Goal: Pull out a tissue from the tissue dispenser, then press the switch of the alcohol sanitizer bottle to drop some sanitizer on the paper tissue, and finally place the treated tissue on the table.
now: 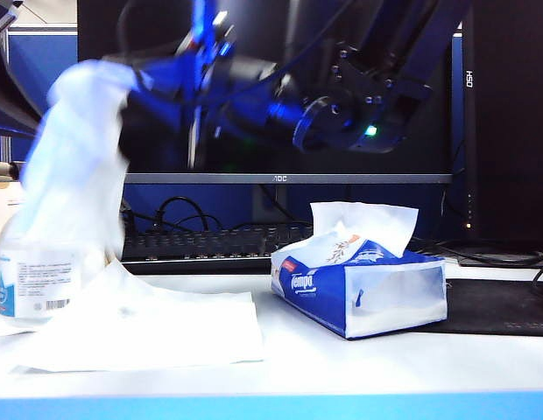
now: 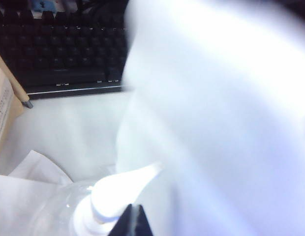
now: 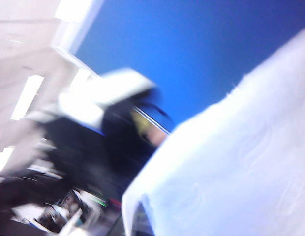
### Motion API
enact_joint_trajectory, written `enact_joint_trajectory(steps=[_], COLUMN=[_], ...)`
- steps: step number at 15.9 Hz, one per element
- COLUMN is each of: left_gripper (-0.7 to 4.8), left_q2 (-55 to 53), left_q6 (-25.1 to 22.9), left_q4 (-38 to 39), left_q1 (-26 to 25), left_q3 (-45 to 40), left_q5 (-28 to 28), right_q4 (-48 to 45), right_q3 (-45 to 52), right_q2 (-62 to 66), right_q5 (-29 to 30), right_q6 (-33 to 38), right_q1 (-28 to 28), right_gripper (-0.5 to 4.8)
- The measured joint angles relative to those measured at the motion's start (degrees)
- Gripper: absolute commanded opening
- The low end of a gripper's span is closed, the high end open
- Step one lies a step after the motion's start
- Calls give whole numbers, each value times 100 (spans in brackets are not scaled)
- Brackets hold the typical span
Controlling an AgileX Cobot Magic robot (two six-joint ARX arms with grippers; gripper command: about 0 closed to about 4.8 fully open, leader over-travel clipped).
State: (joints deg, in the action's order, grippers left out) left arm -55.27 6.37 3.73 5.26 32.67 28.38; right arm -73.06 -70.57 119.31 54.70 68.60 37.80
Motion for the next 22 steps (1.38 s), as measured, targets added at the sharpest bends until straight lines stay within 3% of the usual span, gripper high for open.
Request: enact_joint_trajectory(steps=[2, 7, 13, 19, 22], left_gripper=[-6, -6, -6, -6, -6], left_q2=[0, 0, 0, 0, 0], left_q6=[-15, -17, -20, -57, -103], left_q4=[35, 61, 81, 85, 85], left_q1=[0, 0, 0, 0, 0], left_q3=[0, 0, -2, -2, -2], left_q5=[0, 0, 0, 0, 0], right_q4=[-619, -516, -396, 1425, 1801], right_q3=[-13, -7, 28, 769, 918], right_q2=[-2, 293, 592, 590, 599], right_q5=[-188, -175, 472, 798, 839], right_q6=[382, 498, 756, -131, -380], right_q1=[-46, -22, 20, -323, -308], right_gripper=[-5, -5, -6, -6, -6])
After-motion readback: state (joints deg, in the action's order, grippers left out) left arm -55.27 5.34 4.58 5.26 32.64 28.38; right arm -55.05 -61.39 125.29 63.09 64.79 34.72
